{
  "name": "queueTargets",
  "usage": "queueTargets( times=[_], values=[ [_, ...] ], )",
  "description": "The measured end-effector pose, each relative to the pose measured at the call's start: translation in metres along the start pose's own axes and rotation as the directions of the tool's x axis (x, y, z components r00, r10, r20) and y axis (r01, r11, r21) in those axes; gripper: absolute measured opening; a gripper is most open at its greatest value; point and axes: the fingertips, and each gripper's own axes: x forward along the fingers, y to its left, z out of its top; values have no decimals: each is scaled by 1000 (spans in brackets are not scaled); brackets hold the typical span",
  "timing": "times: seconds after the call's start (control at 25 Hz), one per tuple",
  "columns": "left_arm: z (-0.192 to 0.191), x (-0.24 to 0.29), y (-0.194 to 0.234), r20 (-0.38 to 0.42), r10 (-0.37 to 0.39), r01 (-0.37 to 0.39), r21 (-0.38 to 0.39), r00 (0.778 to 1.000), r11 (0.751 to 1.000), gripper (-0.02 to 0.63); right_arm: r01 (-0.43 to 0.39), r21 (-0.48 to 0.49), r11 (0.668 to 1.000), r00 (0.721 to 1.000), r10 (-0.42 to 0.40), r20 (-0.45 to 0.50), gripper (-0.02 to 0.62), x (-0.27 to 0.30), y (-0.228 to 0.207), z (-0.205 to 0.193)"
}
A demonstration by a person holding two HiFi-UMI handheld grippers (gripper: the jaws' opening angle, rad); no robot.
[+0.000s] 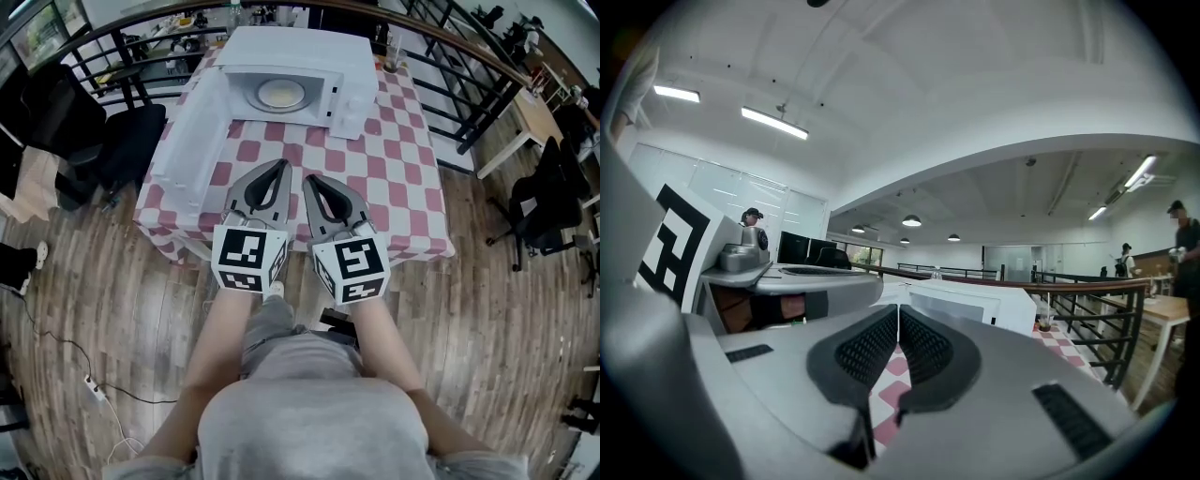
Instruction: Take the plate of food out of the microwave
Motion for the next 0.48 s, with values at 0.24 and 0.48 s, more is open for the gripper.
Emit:
queueTargets(
  times=[0.24, 0.48],
  values=[
    [-4, 35, 14, -6, -44, 44, 3, 999, 999, 3, 15, 1, 1000, 1000, -15, -14, 26, 32, -20, -1],
    [-9, 66, 36, -2, -46, 46, -44, 999, 998, 3, 30, 9, 1000, 999, -29, -35, 26, 63, -38, -6]
  ],
)
